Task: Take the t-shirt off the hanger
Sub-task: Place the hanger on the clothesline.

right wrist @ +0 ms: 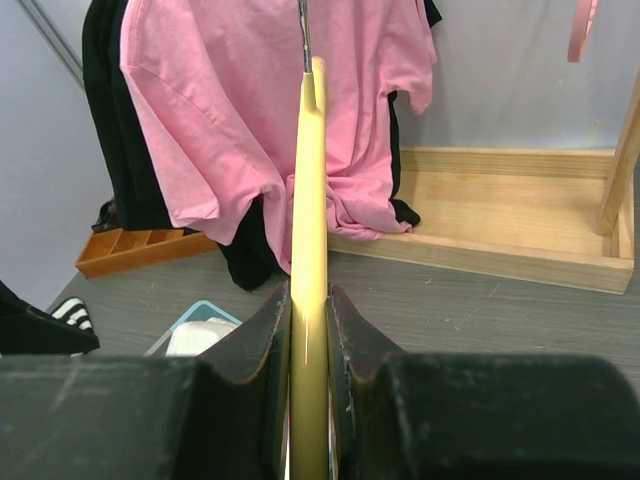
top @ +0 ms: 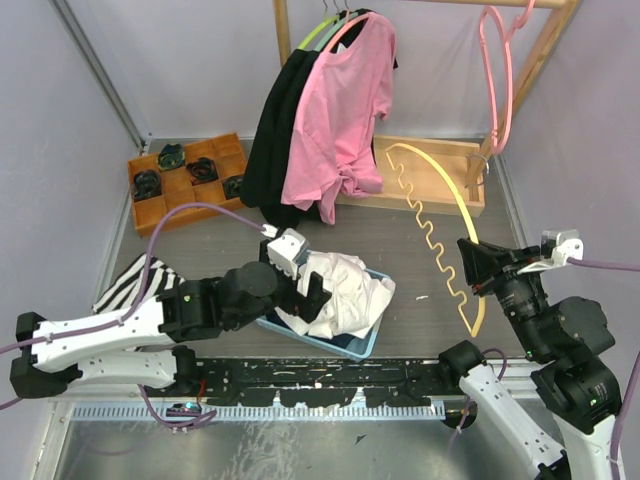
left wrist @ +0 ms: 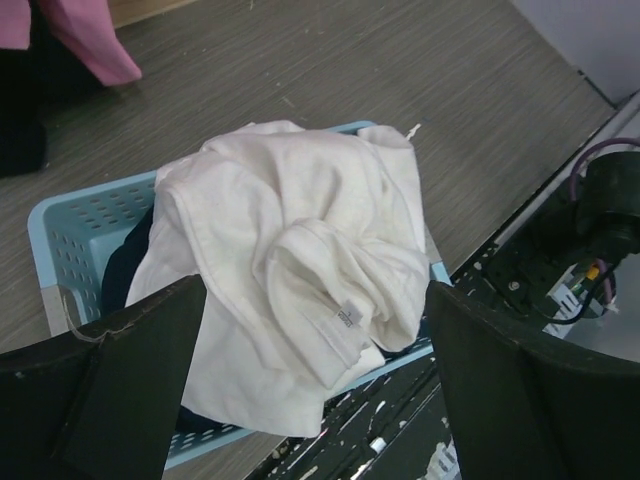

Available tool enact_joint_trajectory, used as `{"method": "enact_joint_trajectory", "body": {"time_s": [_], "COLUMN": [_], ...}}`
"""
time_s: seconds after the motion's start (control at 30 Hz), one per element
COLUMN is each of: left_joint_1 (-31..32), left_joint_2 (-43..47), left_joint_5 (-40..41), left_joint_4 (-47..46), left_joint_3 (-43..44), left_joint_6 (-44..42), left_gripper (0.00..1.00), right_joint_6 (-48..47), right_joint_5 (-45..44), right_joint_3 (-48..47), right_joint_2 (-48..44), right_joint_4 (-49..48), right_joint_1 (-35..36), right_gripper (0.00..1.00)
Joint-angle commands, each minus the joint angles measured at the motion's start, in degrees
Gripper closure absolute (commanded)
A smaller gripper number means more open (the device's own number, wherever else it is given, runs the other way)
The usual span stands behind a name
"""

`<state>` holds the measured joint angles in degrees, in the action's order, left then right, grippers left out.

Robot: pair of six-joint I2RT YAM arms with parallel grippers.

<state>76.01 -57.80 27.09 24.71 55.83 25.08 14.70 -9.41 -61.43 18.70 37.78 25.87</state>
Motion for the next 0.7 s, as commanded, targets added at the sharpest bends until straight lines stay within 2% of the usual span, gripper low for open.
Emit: {"method": "enact_joint_trajectory", "body": {"time_s": [0.0,0.3,0.4,0.67], "left_joint_1": [0.2,0.4,0.4,0.4], "left_joint_2": [2.6,2.2,2.9,-0.2], "left_joint_5": [-3.8,-7.1,-7.6,-0.8], "left_joint_4": [-4.8,-7.7,-8.4,-10.2], "left_joint_3": [1.7,5.6,6.5,9.7], "left_joint_6": [-3.0,-5.4,-6.3,-9.6], "left_gripper": [0.02,0.02,0.02,0.02], "right_joint_6": [-1.0,-0.8,-1.2,-1.8], "right_joint_5": [-1.5,-2.6,-5.5,-7.2], "right_joint_3": [-3.6,-7.1,-7.7,-9.1], "right_joint_2": [1.6,4.2,5.2,6.8], "right_joint_4": [-2.9,-2.7,-3.4,-4.7], "right_joint_1": [0.1,0.1,0.1,0.1], "right_gripper": [0.99,0.99,0.99,0.99]}}
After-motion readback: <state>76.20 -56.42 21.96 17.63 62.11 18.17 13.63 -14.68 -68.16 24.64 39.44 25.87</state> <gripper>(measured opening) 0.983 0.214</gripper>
